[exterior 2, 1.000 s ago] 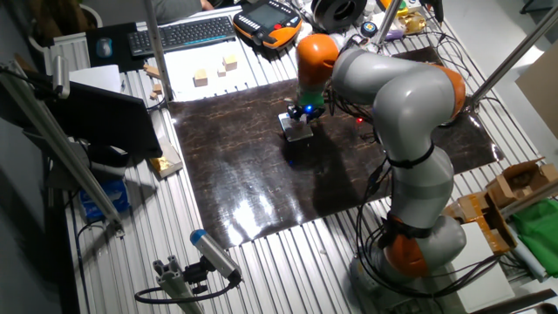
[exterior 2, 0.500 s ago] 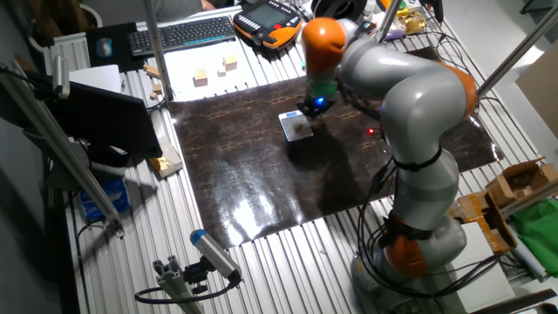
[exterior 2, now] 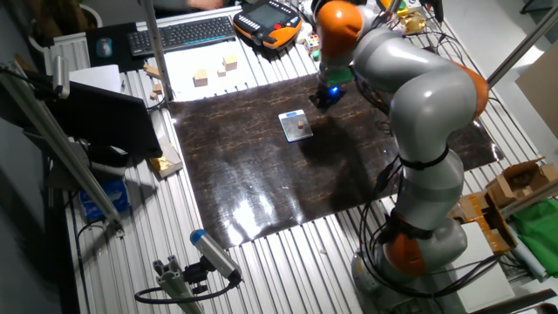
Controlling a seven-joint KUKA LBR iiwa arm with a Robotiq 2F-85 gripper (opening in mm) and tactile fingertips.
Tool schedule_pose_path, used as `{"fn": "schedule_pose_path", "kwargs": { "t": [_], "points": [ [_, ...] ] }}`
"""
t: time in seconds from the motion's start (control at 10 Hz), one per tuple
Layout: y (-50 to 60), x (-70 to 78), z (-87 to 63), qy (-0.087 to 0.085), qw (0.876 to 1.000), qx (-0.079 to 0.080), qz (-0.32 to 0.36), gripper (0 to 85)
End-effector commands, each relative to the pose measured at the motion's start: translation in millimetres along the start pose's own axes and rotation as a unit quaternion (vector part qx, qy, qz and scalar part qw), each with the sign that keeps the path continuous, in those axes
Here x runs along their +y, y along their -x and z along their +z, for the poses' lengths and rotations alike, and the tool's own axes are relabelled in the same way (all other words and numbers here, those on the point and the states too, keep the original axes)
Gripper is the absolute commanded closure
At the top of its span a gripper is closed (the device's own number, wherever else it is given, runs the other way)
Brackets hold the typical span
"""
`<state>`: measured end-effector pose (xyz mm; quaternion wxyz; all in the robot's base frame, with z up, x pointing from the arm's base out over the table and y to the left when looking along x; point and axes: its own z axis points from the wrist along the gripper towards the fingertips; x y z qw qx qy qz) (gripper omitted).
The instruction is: Place the block on the scale
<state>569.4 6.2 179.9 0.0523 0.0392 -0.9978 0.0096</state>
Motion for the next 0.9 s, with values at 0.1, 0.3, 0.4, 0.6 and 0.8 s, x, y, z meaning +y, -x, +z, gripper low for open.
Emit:
{"fn": "schedule_pose_path", "kwargs": {
  "t": [0.1, 0.3, 0.4, 0.6, 0.8],
  "points": [
    [-4.5, -4.1, -0.8, -0.002, 1.000, -0.007, -0.019, 83.0],
    [-5.8, -2.6, 0.1, -0.002, 1.000, -0.009, -0.017, 83.0],
    [-4.9, -2.7, 0.6, -0.004, 1.000, -0.012, -0.016, 83.0],
    [-8.1, -2.2, -1.0, -0.003, 1.000, -0.011, -0.017, 83.0],
    [-7.8, -1.1, 0.1, -0.003, 1.000, -0.011, -0.017, 83.0]
  ]
}}
